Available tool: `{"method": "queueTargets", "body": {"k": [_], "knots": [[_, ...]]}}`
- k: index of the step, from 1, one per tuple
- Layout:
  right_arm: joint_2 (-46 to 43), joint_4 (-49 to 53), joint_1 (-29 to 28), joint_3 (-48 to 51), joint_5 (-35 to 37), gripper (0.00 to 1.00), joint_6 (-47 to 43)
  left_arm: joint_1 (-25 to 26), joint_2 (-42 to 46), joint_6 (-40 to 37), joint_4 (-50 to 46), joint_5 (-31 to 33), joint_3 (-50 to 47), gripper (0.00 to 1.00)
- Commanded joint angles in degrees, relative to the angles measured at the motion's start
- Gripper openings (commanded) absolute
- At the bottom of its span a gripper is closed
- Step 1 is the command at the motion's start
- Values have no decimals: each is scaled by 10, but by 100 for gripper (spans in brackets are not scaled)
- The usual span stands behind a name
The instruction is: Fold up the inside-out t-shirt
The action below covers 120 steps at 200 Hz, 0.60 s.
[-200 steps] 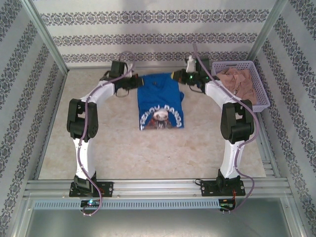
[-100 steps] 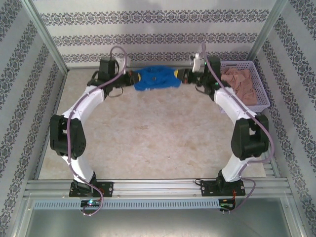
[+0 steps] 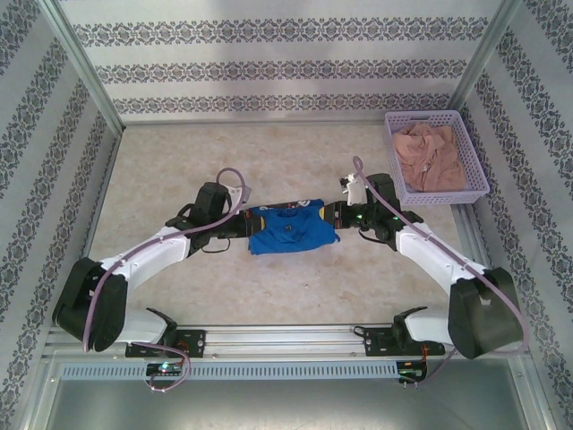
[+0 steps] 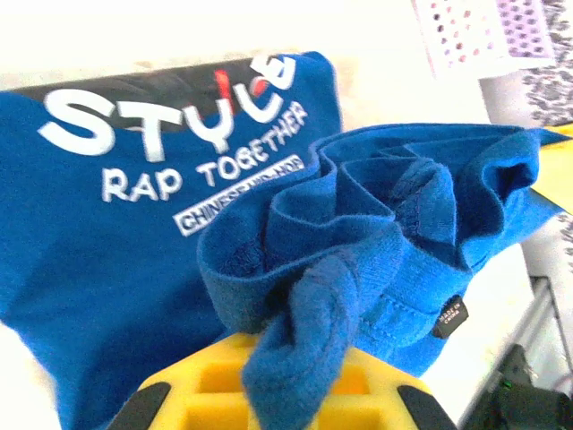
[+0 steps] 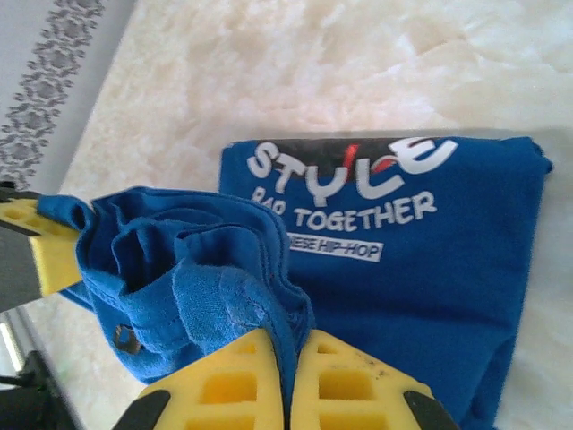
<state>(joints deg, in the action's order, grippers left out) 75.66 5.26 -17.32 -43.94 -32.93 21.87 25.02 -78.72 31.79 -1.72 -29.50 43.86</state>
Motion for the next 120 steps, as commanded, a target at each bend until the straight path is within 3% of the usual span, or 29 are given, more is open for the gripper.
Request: {"method": "queueTargets", "body": {"k": [1, 78, 92, 120], "knots": [[57, 21, 9, -58, 26, 0, -27, -5, -40, -11, 3, 61, 40, 0], [329, 74, 3, -271, 51, 3, -58, -65, -192, -20, -19, 94, 116, 2], [375, 81, 3, -311, 62, 5, -60, -67, -224, -21, -2, 111, 125, 7], [438, 107, 14, -387, 89, 16, -70, -78, -261, -22, 53, 122, 143, 27]]}}
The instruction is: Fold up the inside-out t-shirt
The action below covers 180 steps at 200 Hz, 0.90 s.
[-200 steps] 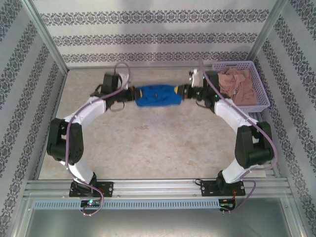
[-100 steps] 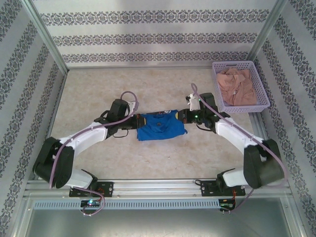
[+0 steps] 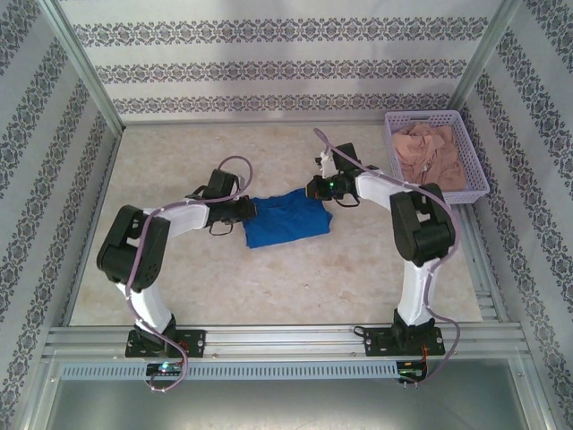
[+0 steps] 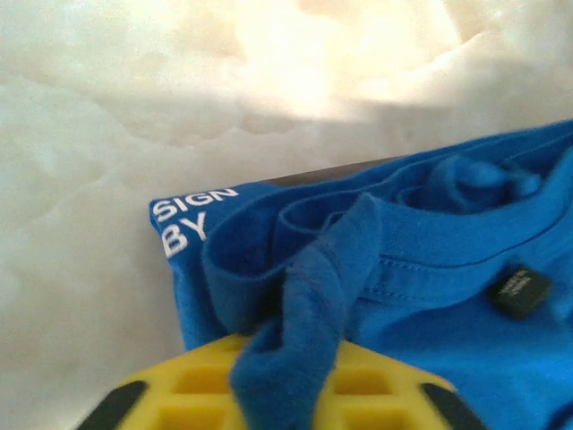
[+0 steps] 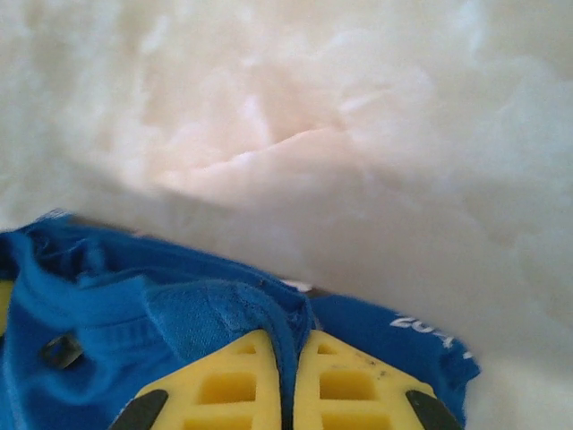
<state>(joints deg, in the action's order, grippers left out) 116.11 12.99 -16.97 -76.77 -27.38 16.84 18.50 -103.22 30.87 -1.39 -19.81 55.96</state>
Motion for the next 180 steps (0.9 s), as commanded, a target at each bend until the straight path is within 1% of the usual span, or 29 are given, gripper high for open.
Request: {"method": "queueTargets", "body": {"k": [1, 10, 24, 36, 48, 57, 66, 73, 80, 94, 109, 130, 151, 164, 180], "knots": [[35, 30, 11, -60, 34, 16, -19, -13, -16, -13, 52, 27, 22, 28], [39, 37, 14, -74, 35, 19, -19, -14, -17, -17, 54, 41, 26, 33], [28, 56, 20, -83, 41, 27, -24, -15, -6, -25, 35, 54, 31, 44], [3, 65, 24, -68, 49, 32, -30, -15, 21, -32, 21, 56, 19, 51], [-41, 64, 30, -36, 43, 37, -31, -14, 59, -35, 10, 48, -6, 57], [-69, 55, 32, -10, 41, 41, -27, -15, 82, -35, 10, 30, -29, 62], [-96, 50, 32, 16, 41, 51, -26, -15, 93, -34, 12, 0, -45, 70], [-112, 49, 31, 30, 41, 56, -26, -15, 91, -33, 9, -24, -48, 73], [-124, 50, 28, 41, 41, 58, -26, -15, 82, -34, 2, -51, -45, 74], [-140, 49, 22, 59, 40, 60, -25, -14, 57, -31, 1, -81, -37, 77], [-148, 49, 16, 70, 36, 61, -26, -14, 29, -28, 1, -94, -22, 79], [-153, 51, 12, 76, 33, 61, -26, -14, -1, -29, -5, -91, -1, 81], [-160, 47, 11, 88, 27, 60, -23, -12, -21, -30, 2, -97, 9, 80], [-165, 42, 11, 96, 27, 60, -20, -11, -34, -23, 15, -107, 9, 75], [-168, 39, 12, 103, 29, 60, -19, -4, -52, -10, 36, -123, 15, 61]]}}
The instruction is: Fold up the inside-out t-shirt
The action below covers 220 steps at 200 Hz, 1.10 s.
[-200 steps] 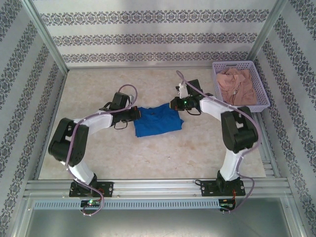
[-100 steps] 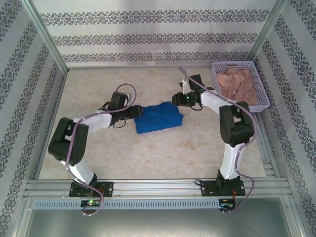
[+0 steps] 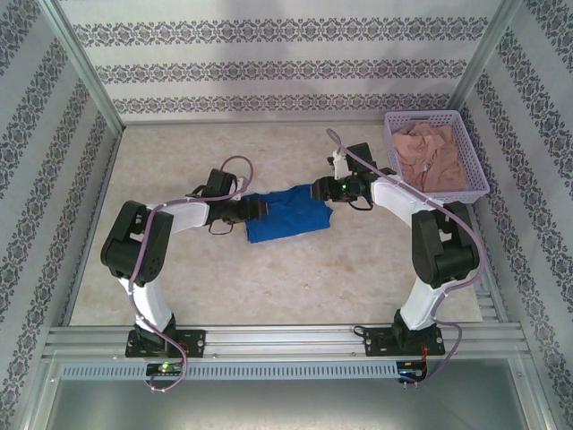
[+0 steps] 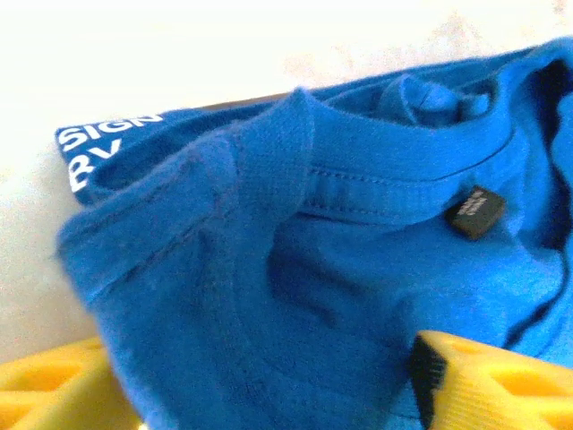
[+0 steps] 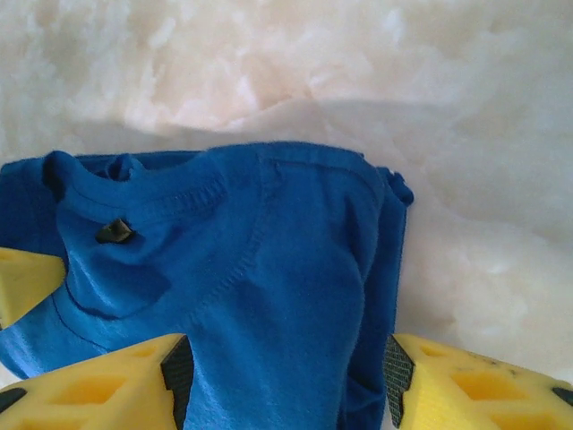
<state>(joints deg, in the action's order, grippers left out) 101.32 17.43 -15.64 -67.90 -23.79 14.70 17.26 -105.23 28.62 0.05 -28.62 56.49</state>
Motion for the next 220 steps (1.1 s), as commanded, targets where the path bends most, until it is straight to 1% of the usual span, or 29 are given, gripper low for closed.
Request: {"method": "queueTargets", "body": {"k": [1, 18, 39, 51, 60, 86, 112, 123, 144, 164, 194, 220], "knots": [[-20, -5, -2, 15, -7, 60, 3, 9, -33, 13, 23, -35, 10, 61], [-24, -6, -1, 18, -7, 59, 6, 16, -53, 15, 35, -34, 24, 43], [-36, -2, -1, 15, -5, 59, 7, 10, -72, 1, 13, -12, 52, 15], [-45, 0, -1, 15, -5, 59, 8, -6, -74, -21, -22, 5, 70, 5], [-53, 2, -1, 17, -6, 59, 6, -24, -72, -43, -67, 21, 89, 0], [-75, 3, -2, 23, -9, 59, 8, -82, -63, -135, -222, 82, 160, 0], [-86, 1, -3, 22, -22, 59, 11, -139, -69, -227, -336, 176, 239, 0], [-86, 5, -4, 17, -28, 59, 10, -163, -79, -257, -365, 212, 272, 0], [-86, 21, -4, 9, -30, 59, 0, -215, -111, -297, -416, 260, 347, 0], [-87, 31, -3, 7, -28, 59, -6, -243, -147, -351, -451, 304, 413, 0], [-87, 35, -3, 9, -24, 59, -6, -274, -220, -395, -520, 338, 527, 0], [-77, 44, -4, 2, -21, 59, -4, -291, -263, -419, -540, 343, 595, 0]]}}
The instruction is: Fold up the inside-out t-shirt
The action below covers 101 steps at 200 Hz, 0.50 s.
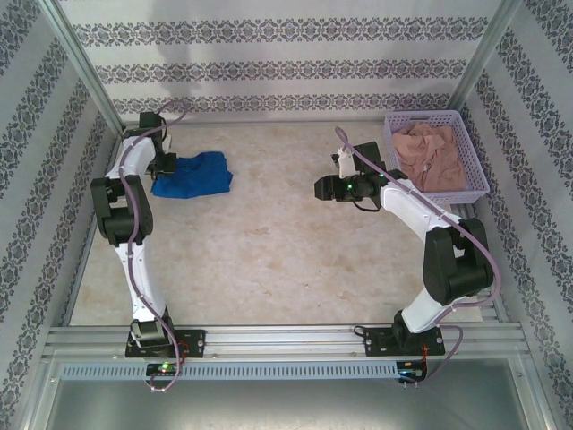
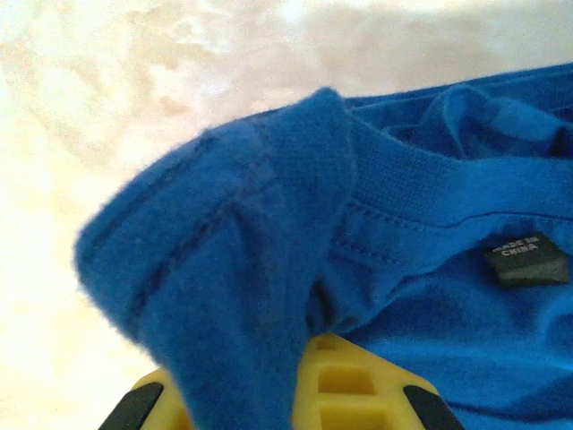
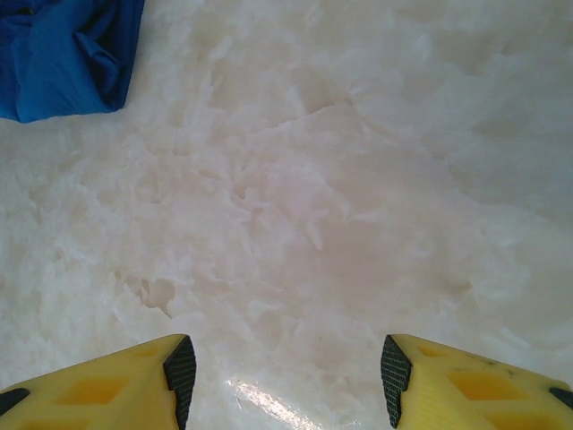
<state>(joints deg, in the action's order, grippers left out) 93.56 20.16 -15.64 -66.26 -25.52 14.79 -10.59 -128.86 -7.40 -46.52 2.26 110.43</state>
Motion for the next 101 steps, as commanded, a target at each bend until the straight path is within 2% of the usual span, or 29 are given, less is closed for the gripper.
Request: {"method": "queueTargets", "body": {"k": [1, 37, 61, 75, 101], "knots": [[2, 17, -4, -15, -4, 59, -5, -12, -29, -60, -76, 35, 58, 0], [14, 33, -11, -26, 6, 59, -5, -21, -84, -85, -91, 52, 144, 0], [15, 40, -16, -31, 16, 59, -6, -31, -132, -81, -107, 99, 210, 9], [15, 42, -17, -33, 20, 59, -5, -34, -153, -62, -126, 106, 256, 16], [2, 50, -18, -34, 46, 59, -9, -34, -131, -29, -131, 93, 262, 45]]}}
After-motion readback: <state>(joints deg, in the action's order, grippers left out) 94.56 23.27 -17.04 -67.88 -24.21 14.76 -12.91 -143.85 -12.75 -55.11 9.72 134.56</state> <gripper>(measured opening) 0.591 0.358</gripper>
